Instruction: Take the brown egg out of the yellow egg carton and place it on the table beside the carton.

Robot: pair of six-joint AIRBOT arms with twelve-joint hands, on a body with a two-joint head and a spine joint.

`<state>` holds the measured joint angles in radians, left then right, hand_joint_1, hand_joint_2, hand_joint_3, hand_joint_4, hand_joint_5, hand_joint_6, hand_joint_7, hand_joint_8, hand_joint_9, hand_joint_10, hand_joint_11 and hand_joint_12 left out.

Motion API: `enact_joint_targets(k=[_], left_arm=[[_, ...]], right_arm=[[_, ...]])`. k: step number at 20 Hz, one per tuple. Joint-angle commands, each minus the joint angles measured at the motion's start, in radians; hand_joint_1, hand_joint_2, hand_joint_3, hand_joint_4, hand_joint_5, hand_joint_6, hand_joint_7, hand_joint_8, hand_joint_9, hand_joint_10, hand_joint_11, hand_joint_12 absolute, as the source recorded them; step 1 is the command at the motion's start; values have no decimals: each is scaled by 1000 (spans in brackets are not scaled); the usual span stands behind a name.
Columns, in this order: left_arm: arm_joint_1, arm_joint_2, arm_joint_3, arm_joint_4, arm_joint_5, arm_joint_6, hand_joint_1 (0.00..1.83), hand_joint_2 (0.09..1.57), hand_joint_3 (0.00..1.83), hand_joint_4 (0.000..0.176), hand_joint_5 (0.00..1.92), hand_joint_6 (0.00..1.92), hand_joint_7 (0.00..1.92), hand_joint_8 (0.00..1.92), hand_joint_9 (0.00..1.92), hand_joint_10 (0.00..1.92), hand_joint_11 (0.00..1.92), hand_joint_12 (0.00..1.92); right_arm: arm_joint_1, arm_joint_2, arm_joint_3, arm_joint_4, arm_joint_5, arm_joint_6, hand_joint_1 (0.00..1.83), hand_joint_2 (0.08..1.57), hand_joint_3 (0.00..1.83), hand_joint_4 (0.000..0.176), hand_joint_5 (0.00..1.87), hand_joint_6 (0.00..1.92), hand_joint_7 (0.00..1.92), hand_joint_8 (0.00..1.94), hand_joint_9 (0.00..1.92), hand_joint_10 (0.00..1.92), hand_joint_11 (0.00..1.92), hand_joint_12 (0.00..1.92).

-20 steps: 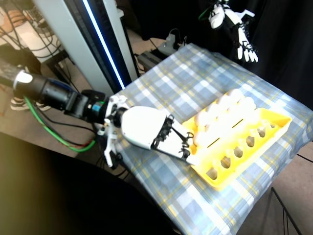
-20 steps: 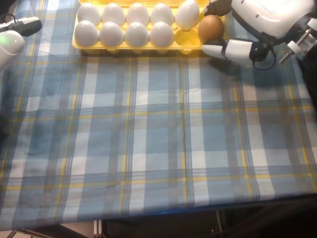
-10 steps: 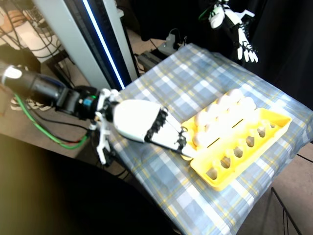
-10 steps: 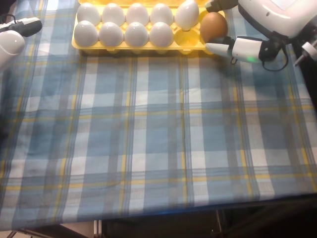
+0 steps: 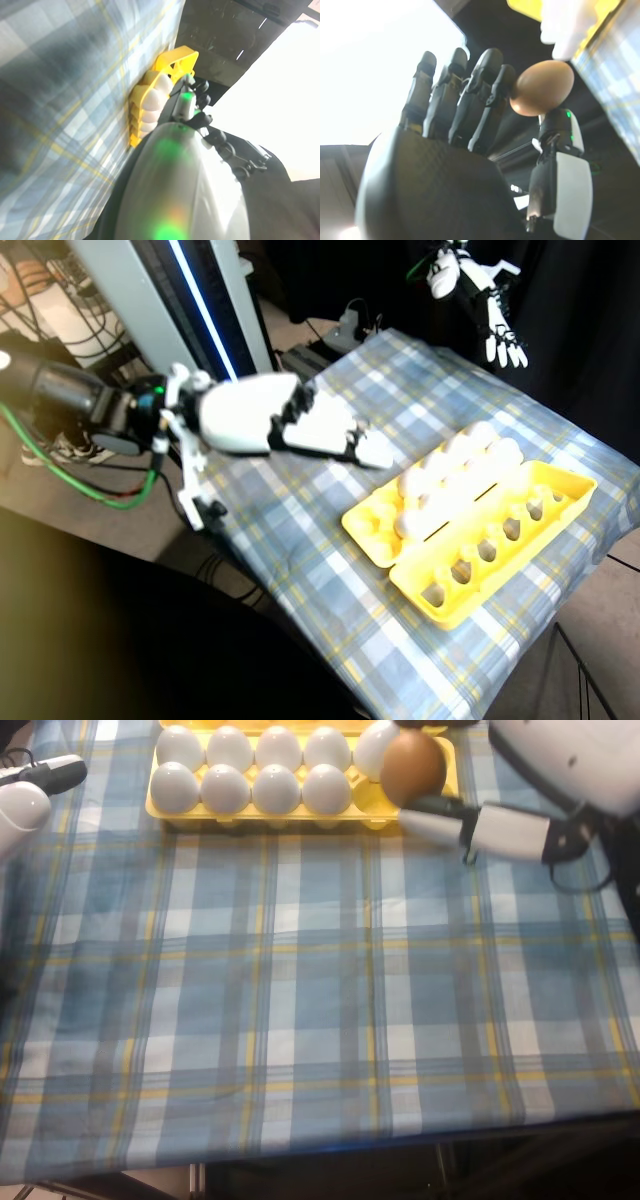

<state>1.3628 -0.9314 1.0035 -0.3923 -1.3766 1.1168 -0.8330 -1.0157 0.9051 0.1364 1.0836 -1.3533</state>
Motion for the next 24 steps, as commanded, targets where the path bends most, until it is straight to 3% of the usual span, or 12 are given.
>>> enact_joint_targets(k=[1,7,9,11,12,14,24], left_arm=[[-9,1,7,0,-122,-10,0,1067,0,41,439,3,304,3,134,2,0,0],[-9,1,6,-3,-124,-13,0,1063,0,37,435,1,296,0,127,1,0,0],[-9,0,6,-3,-125,-15,0,1062,0,47,431,0,294,0,124,0,0,0],[-9,0,6,-3,-126,-15,0,1068,0,43,434,2,294,1,125,1,0,0],[-9,0,6,-3,-126,-15,0,1058,0,54,429,0,294,2,125,1,0,0],[-9,0,6,-4,-126,-15,0,1056,0,52,430,0,295,1,127,2,0,0],[-9,-1,5,-6,-126,-15,0,1065,1,52,414,1,286,0,134,4,0,0]], right_arm=[[0,2,-7,-20,126,0,703,1126,0,6,936,7,931,9,573,6,238,70],[-44,-8,-8,2,128,0,694,1132,4,0,931,2,959,14,599,2,213,45],[-62,-22,4,28,107,0,670,1151,8,0,917,0,962,9,580,0,198,34],[-79,-30,7,42,91,0,681,1148,3,0,918,1,976,10,585,2,193,30],[-88,-34,8,48,89,0,675,1153,4,0,924,3,981,9,572,0,181,23],[-101,-40,15,63,82,0,678,1152,2,0,929,4,1001,13,579,4,202,31],[-103,-50,18,74,75,0,529,1103,0,0,866,0,951,0,551,0,196,20]])
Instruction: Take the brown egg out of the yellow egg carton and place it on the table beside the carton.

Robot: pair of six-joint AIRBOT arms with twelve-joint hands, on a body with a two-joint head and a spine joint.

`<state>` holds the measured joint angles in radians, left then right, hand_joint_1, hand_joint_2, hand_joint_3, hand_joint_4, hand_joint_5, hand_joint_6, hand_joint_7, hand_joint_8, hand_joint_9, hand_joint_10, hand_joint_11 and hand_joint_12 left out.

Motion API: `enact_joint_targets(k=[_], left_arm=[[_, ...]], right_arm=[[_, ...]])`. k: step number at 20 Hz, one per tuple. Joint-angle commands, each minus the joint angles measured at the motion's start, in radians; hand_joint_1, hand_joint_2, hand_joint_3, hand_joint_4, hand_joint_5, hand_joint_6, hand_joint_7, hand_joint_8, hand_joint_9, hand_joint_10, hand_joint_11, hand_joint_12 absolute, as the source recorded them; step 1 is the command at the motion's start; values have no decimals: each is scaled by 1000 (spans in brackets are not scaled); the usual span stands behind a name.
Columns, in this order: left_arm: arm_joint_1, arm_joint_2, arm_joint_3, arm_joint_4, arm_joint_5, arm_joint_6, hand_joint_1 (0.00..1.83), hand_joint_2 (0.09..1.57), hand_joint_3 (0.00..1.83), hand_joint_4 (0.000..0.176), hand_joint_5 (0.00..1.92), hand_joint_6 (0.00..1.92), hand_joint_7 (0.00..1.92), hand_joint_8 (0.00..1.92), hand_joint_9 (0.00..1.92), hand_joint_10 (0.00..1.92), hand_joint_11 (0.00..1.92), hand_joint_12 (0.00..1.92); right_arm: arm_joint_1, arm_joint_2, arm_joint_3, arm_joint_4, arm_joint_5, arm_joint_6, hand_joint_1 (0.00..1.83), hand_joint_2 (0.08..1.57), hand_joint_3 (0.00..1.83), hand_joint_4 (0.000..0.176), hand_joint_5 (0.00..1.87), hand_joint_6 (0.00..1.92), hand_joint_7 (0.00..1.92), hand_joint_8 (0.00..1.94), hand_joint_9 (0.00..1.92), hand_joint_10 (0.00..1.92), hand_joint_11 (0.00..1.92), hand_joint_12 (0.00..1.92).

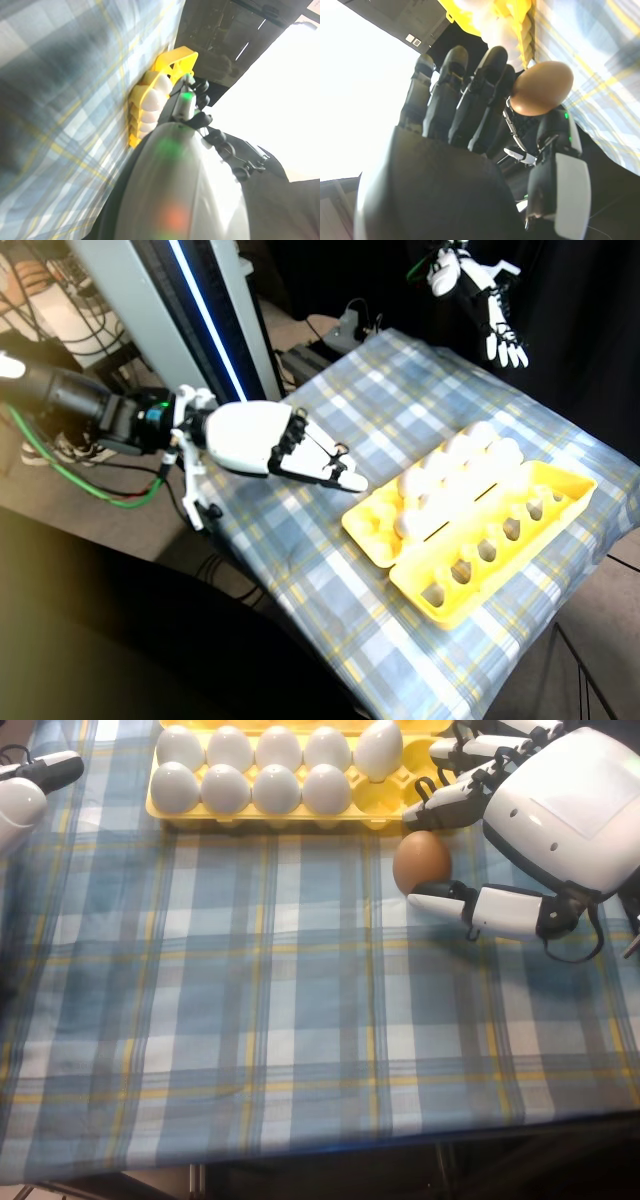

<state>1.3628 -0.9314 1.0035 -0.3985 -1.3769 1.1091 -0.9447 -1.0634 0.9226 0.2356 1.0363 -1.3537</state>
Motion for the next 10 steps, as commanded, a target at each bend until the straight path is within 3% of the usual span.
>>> enact_joint_targets(k=[1,2,5,8,10], left_arm=[[-9,-1,5,1,-125,-8,0,1065,1,52,414,1,286,0,134,4,0,0],[-9,-1,5,1,-125,-8,0,1066,2,48,420,3,291,2,137,5,0,0],[-9,-1,5,1,-125,-8,0,1059,0,58,421,3,293,3,132,2,0,0],[-9,-2,5,0,-126,-8,0,1061,0,50,426,4,289,1,128,0,0,0],[-9,-2,5,0,-125,-8,0,1061,0,61,408,0,277,1,118,1,0,0]], right_arm=[[9,-2,1,-25,122,1,529,1103,0,0,866,0,951,0,551,0,196,20],[9,-2,1,-25,122,1,494,1091,0,0,845,0,934,0,546,0,194,19],[9,-2,1,-25,123,1,465,1070,0,0,814,0,909,0,540,0,219,28],[9,0,0,-16,137,1,438,1036,0,0,712,0,795,0,497,0,225,28],[9,9,-7,-2,168,1,379,1032,0,0,613,0,692,0,434,0,191,11]])
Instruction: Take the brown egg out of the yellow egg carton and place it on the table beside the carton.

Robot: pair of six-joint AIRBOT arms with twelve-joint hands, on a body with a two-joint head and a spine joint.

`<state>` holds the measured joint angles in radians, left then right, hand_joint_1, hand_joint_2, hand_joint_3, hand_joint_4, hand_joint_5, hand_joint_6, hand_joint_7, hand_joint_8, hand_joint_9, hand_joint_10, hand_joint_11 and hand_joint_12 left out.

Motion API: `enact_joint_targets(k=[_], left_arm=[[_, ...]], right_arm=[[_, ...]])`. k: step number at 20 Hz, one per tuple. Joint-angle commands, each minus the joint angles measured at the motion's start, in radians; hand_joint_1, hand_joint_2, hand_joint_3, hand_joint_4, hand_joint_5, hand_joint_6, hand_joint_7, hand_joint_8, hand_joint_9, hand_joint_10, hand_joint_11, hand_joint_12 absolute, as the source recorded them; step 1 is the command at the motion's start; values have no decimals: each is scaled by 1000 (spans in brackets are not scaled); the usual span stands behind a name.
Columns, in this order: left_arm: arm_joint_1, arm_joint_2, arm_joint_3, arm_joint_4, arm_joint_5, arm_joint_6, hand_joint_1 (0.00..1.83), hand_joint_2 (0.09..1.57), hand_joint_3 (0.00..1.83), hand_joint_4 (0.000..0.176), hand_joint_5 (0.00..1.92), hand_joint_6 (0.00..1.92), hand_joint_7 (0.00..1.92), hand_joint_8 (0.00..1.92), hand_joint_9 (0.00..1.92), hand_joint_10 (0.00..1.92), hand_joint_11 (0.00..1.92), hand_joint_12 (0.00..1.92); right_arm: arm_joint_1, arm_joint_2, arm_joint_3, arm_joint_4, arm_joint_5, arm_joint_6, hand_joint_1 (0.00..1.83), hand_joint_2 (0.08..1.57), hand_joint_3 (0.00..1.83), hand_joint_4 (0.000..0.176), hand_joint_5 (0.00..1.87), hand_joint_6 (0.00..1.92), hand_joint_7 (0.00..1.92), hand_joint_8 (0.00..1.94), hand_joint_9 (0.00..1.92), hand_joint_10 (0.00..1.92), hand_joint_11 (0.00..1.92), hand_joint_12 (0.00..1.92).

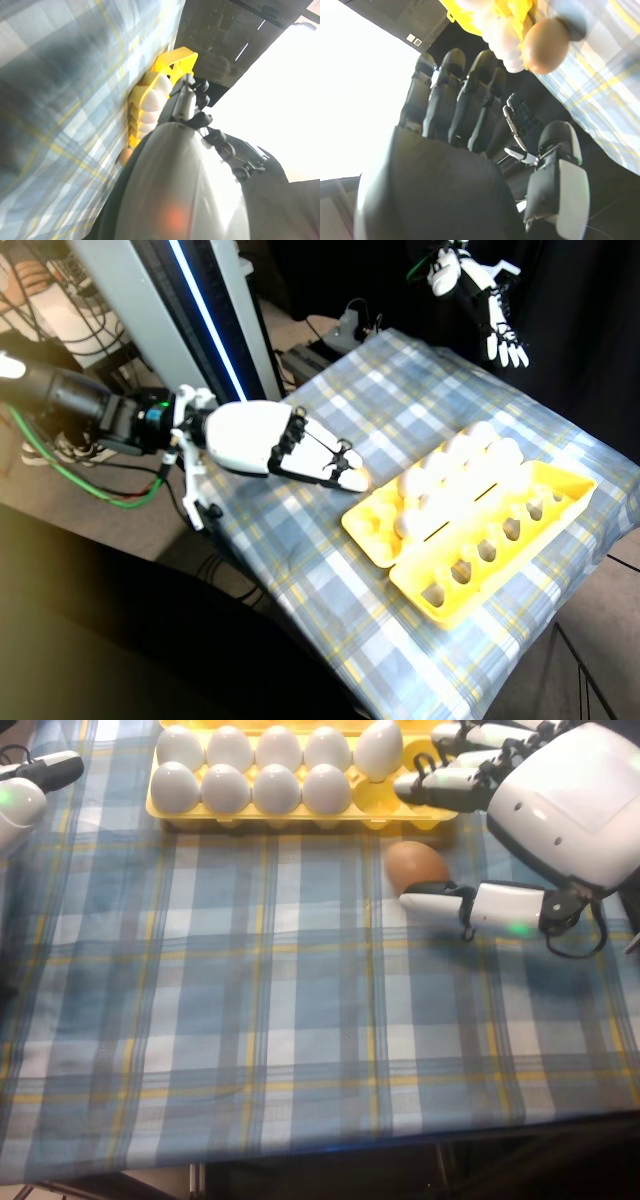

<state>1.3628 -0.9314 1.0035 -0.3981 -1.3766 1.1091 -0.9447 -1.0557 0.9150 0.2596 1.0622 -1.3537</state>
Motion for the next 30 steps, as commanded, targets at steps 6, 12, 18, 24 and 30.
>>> enact_joint_targets(k=[6,12,18,24,30], left_arm=[[-9,-1,4,-1,-126,-8,0,1055,0,58,412,1,278,0,113,0,0,0],[-8,-1,1,-7,-129,-8,0,1063,2,43,412,3,270,0,109,0,0,0],[-12,-1,5,-10,-143,-8,0,1070,4,26,443,13,288,6,130,8,0,0],[-12,-3,-2,-11,-146,-8,0,1051,0,44,430,2,279,0,101,0,0,0],[-11,-6,-7,-15,-147,-8,0,1036,0,51,407,0,253,1,26,0,0,0]], right_arm=[[-30,46,-34,24,261,0,202,952,0,0,423,0,463,0,309,0,151,0],[-82,98,-106,68,357,-86,0,791,0,1,280,0,293,0,133,0,73,0],[-155,140,-191,128,466,-206,0,737,0,8,99,0,126,0,21,0,0,0],[-263,157,-258,220,655,-206,0,733,0,0,61,0,68,0,0,0,0,0],[-281,147,-274,242,695,-206,0,696,0,26,80,4,61,0,0,0,0,0]])
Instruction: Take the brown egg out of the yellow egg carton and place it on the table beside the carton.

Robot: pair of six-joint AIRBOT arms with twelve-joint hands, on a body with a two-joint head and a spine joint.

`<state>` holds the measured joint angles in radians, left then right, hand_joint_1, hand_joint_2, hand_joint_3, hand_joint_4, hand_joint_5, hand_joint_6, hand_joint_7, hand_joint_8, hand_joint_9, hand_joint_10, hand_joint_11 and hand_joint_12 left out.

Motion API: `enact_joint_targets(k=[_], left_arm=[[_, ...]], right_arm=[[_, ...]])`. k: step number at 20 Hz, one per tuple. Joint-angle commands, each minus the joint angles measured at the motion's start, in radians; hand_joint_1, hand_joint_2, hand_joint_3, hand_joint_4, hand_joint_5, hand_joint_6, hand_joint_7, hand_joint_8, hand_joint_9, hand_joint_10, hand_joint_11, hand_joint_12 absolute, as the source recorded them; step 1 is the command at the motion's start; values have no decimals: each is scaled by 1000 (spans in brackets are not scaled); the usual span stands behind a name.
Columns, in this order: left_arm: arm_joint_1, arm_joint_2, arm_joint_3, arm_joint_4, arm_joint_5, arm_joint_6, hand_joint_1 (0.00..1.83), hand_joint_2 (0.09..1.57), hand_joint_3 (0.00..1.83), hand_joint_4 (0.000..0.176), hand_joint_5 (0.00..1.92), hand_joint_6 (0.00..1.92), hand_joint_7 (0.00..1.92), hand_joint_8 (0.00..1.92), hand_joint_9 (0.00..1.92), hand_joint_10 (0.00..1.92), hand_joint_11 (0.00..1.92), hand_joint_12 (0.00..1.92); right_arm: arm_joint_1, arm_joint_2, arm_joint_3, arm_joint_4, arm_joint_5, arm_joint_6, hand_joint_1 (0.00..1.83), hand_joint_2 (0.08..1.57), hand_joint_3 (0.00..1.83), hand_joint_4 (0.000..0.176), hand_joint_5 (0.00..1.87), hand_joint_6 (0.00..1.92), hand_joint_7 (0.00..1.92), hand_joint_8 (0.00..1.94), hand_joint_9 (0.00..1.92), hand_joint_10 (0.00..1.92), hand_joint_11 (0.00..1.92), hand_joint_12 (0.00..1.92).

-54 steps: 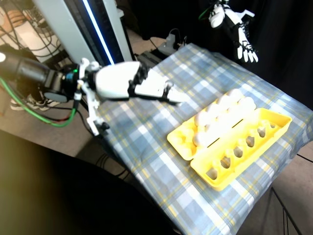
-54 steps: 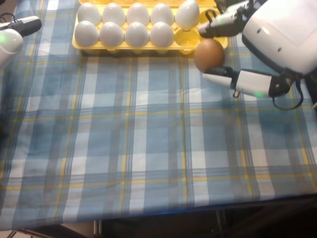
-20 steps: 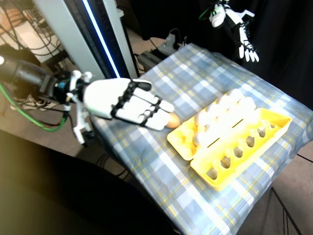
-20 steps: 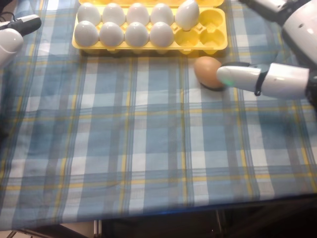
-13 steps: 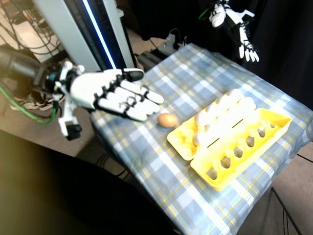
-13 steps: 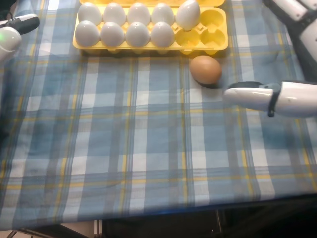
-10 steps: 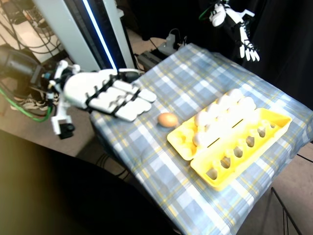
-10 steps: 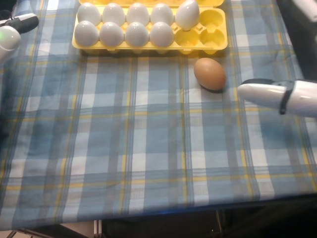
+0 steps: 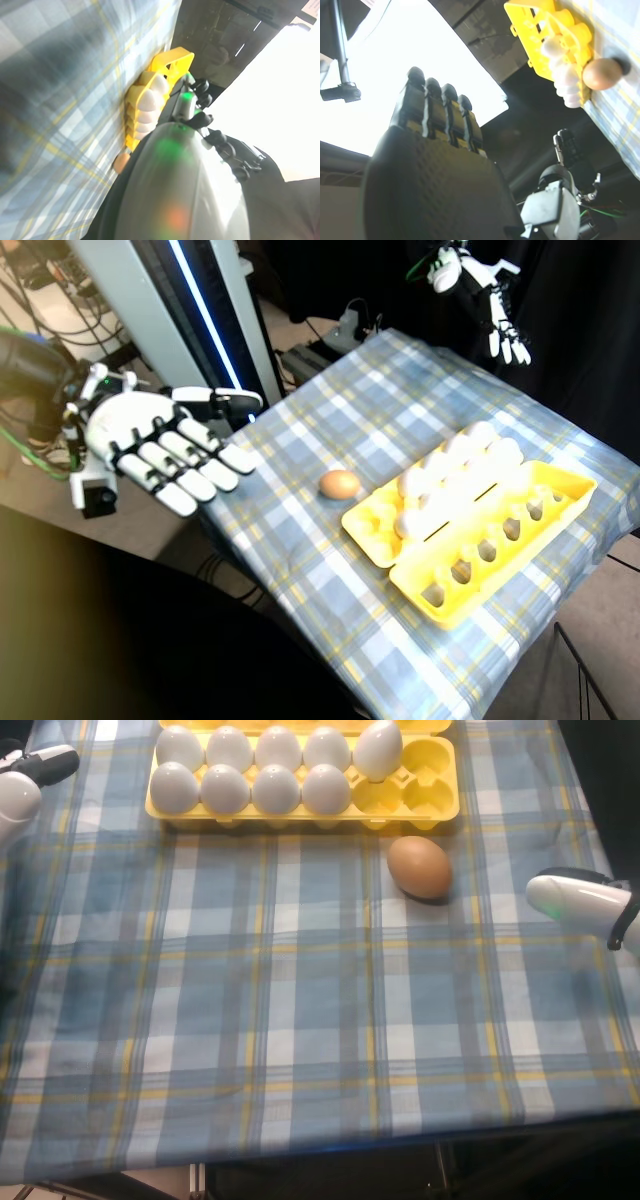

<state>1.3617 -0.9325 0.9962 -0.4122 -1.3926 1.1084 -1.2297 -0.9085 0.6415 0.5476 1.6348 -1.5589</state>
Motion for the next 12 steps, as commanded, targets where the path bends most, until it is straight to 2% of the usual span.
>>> enact_joint_targets(k=[1,2,4,5,6,10,11,12], left_arm=[[-10,-7,1,-1,-131,-7,0,1036,0,51,407,0,253,1,26,0,0,0],[-10,-9,2,-1,-131,-7,0,1053,3,49,421,6,262,4,32,3,0,0],[-10,-10,0,-6,-136,-7,0,1059,5,38,434,10,256,1,29,1,0,0],[-9,-12,-2,-8,-140,-7,0,1057,3,27,435,9,259,2,34,3,0,0],[-5,-17,-6,-12,-147,-7,0,1046,0,40,424,3,257,1,27,0,0,0],[-2,-24,-10,-12,-150,-8,0,1035,0,47,428,4,274,6,37,4,0,0],[-2,-25,-8,-5,-147,-9,0,1041,0,49,421,0,262,1,27,0,0,0],[-2,-27,-7,-3,-144,-10,0,1048,1,61,410,0,264,2,28,1,0,0]], right_arm=[[4,-1,0,-44,124,-1,0,696,0,26,80,4,61,0,0,0,0,0],[4,-2,1,-41,125,-1,0,665,0,79,59,0,35,0,0,0,0,0],[4,-6,0,-39,127,-1,0,658,0,84,61,1,37,1,0,0,0,0],[4,-8,0,-39,127,-1,0,650,0,92,61,1,39,2,0,0,0,0],[4,-10,0,-39,127,-1,0,635,0,96,49,0,29,0,0,0,0,0],[4,-20,2,-35,127,-1,0,622,0,83,53,2,37,4,0,0,0,0],[4,-22,6,-35,127,7,0,619,0,92,48,0,34,2,0,0,0,0],[4,-22,7,-35,127,14,0,622,0,99,43,0,16,0,0,0,0,0]])
